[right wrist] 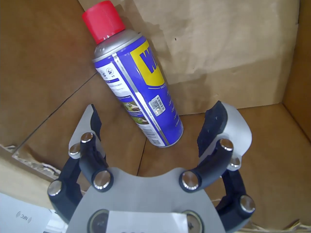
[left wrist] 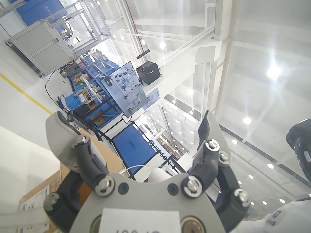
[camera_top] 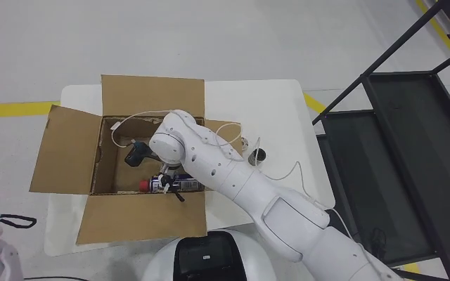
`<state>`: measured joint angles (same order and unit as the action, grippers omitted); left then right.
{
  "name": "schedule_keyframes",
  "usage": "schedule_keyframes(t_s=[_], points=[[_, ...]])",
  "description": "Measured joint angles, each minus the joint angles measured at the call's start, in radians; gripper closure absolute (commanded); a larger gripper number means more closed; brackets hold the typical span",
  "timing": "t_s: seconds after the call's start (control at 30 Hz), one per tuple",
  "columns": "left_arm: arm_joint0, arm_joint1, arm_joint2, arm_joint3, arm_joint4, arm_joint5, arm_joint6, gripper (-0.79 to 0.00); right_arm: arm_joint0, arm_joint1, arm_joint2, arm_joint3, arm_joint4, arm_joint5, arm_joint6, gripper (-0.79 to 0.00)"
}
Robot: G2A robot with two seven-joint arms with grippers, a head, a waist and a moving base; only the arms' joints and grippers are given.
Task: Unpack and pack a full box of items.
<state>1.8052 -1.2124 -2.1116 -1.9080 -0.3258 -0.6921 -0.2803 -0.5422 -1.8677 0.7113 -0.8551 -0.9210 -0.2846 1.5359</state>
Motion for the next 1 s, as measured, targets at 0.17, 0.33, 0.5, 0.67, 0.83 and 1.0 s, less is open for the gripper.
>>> schedule_keyframes(t_s=[0.17,0.33,0.5,0.67,0.83,1.0], points=[[0.000,0.000,0.000,0.000,0.000,0.000,0.000,-0.785,0.033,-0.010,-0.042,0.056,0.032,-0.011,-0.011,-0.785],[0.000,0.000,0.000,0.000,0.000,0.000,0.000,-0.785,0.050,-0.018,-0.090,0.101,0.050,-0.020,-0.021,-0.785],[0.000,0.000,0.000,0.000,0.000,0.000,0.000,-0.785,0.053,-0.028,-0.123,0.148,0.066,-0.038,-0.041,-0.785],[0.000,0.000,0.000,0.000,0.000,0.000,0.000,-0.785,0.063,-0.038,-0.143,0.200,0.045,-0.024,-0.074,-0.696],[0.000,0.000,0.000,0.000,0.000,0.000,0.000,-0.785,0.082,-0.050,-0.155,0.248,0.026,-0.002,-0.113,-0.366],[0.000,0.000,0.000,0.000,0.000,0.000,0.000,-0.785,0.105,-0.058,-0.151,0.279,0.027,0.015,-0.156,-0.252]])
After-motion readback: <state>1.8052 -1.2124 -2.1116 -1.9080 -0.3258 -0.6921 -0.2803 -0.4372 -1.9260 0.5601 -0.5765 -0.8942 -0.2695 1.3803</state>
